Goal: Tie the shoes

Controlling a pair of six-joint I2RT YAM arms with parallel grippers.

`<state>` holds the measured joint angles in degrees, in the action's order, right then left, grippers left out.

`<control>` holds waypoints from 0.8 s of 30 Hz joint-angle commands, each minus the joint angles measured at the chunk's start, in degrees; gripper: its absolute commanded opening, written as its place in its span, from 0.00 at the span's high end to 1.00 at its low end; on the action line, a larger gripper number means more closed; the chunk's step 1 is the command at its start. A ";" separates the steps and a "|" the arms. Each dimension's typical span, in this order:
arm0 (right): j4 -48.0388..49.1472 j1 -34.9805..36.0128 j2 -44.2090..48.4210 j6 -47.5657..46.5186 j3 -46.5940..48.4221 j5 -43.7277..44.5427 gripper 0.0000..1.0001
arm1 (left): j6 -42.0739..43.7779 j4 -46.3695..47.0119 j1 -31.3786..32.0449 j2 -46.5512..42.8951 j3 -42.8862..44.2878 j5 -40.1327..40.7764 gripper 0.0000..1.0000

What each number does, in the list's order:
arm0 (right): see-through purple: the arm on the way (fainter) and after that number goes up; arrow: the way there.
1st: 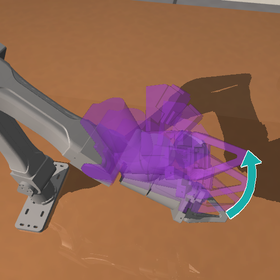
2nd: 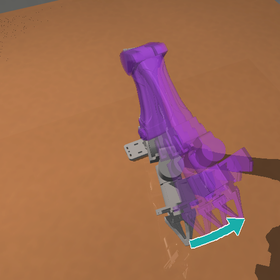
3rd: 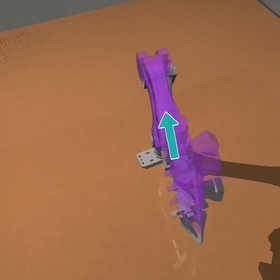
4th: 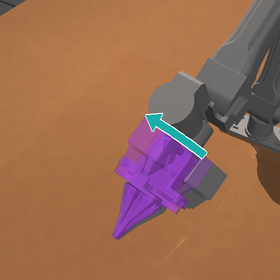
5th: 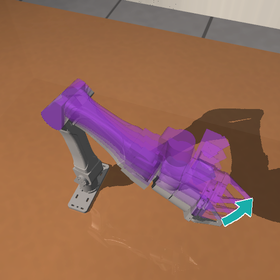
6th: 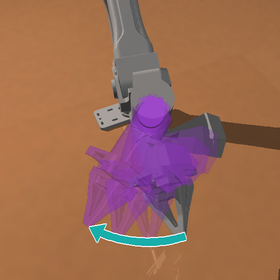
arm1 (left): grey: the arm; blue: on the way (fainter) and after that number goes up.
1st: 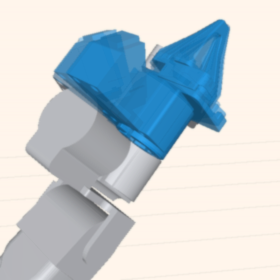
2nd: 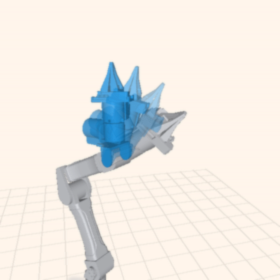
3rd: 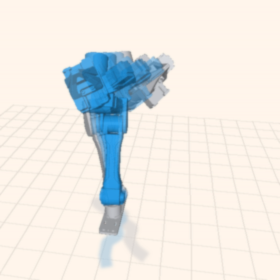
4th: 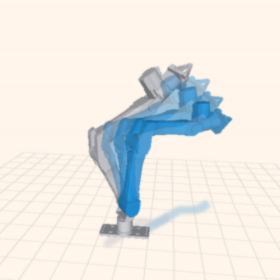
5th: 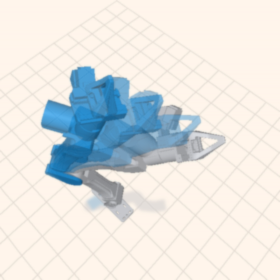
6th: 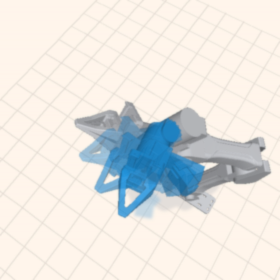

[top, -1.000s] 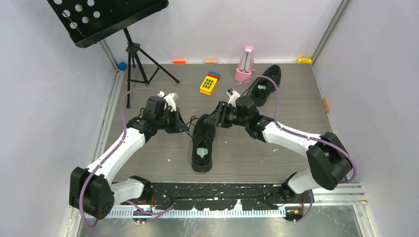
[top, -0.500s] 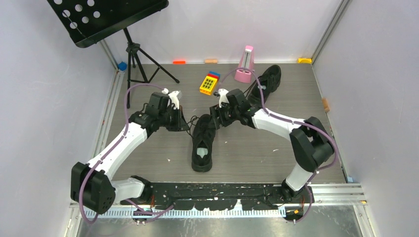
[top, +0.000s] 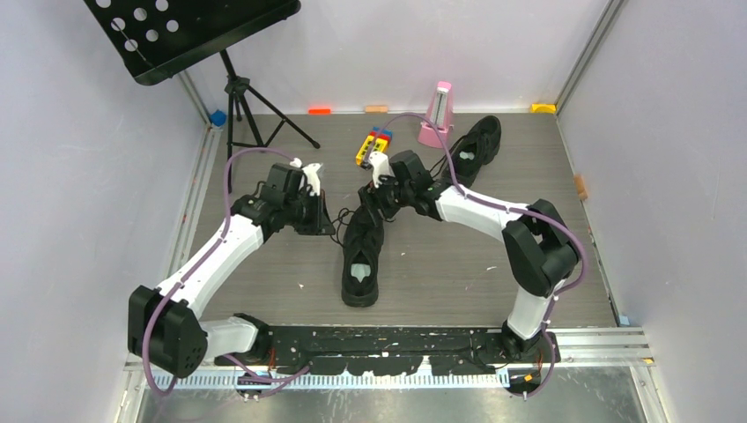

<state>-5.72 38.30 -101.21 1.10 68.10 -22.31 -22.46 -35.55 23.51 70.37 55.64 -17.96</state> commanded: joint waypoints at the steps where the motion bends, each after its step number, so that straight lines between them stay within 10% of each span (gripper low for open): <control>1: -0.71 0.99 -2.50 -5.80 5.07 -0.69 0.31 | 1.10 -0.95 0.05 0.30 3.41 -0.14 1.00; 7: -2.84 2.83 -5.61 -8.24 8.24 -0.52 0.33 | 1.50 -1.80 0.05 0.67 4.65 0.17 1.00; 15: 0.89 2.92 -0.76 -5.13 3.78 2.63 0.87 | 2.48 -5.27 0.09 0.87 6.63 2.49 1.00; 24: -7.75 2.87 13.50 6.12 -5.15 16.07 1.00 | 4.92 -12.39 0.14 -1.04 9.69 6.65 1.00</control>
<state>-11.42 41.04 -95.98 0.34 67.02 -12.43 -19.97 -43.33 23.51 71.24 62.15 -13.89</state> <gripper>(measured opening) 0.032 0.014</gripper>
